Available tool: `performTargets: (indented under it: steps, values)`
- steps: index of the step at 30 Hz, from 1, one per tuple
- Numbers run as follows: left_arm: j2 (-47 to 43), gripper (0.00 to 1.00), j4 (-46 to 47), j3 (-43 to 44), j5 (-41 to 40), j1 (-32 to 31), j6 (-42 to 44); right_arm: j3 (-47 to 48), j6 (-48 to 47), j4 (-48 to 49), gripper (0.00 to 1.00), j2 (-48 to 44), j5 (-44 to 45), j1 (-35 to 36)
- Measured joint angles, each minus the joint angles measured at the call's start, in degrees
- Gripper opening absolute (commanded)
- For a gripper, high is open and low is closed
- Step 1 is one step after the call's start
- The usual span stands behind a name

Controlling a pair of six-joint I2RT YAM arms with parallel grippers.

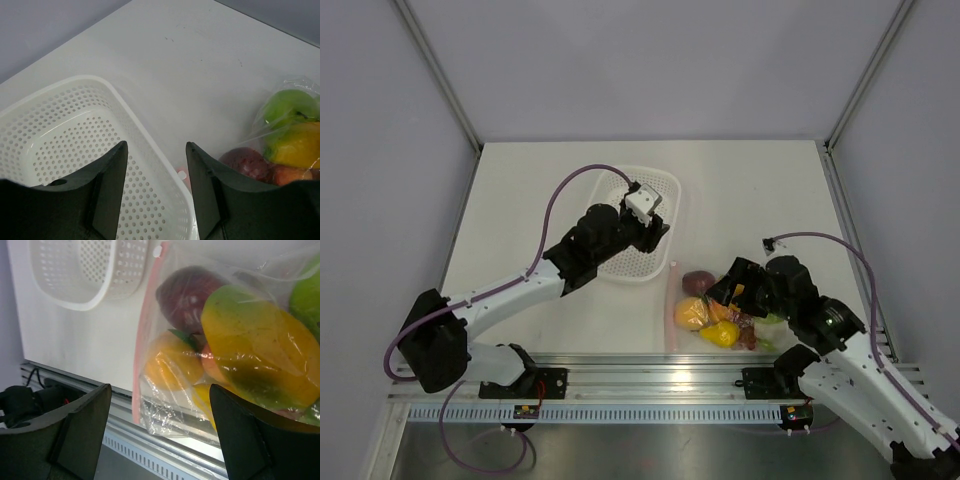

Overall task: Open the zip-top bag and remove the fake food
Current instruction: Open the zipper of the food storage bag at the center of the board.

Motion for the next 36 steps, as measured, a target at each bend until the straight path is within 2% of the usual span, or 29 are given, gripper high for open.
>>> performTargets:
  steps: [4, 10, 16, 24, 31, 36]
  values:
    - [-0.9, 0.53, -0.1, 0.0, -1.6, 0.0, 0.0, 0.7, -3.7, 1.4, 1.0, 7.8, 0.0, 0.0]
    - [-1.0, 0.53, -0.5, 0.0, -3.0, 0.0, 0.0, 2.8, -6.3, 2.7, 0.99, 11.2, -0.3, 0.5]
    - [-1.0, 0.53, -0.8, 0.0, -3.6, 0.0, 0.0, 4.6, -5.1, 3.9, 0.99, 15.6, 1.9, 6.3]
    - [-1.0, 0.53, -0.9, 0.0, -3.9, 0.0, 0.0, 8.3, 1.7, 1.4, 0.99, 19.0, 13.2, 18.2]
    - [-1.0, 0.53, -0.9, 0.0, -4.5, 0.0, -0.1, 11.7, 4.5, -1.3, 0.99, 27.4, 21.6, 20.0]
    - [-1.0, 0.53, -0.9, 0.0, -4.6, 0.0, -0.2, 11.8, 5.8, -1.6, 1.0, 31.9, 23.3, 20.3]
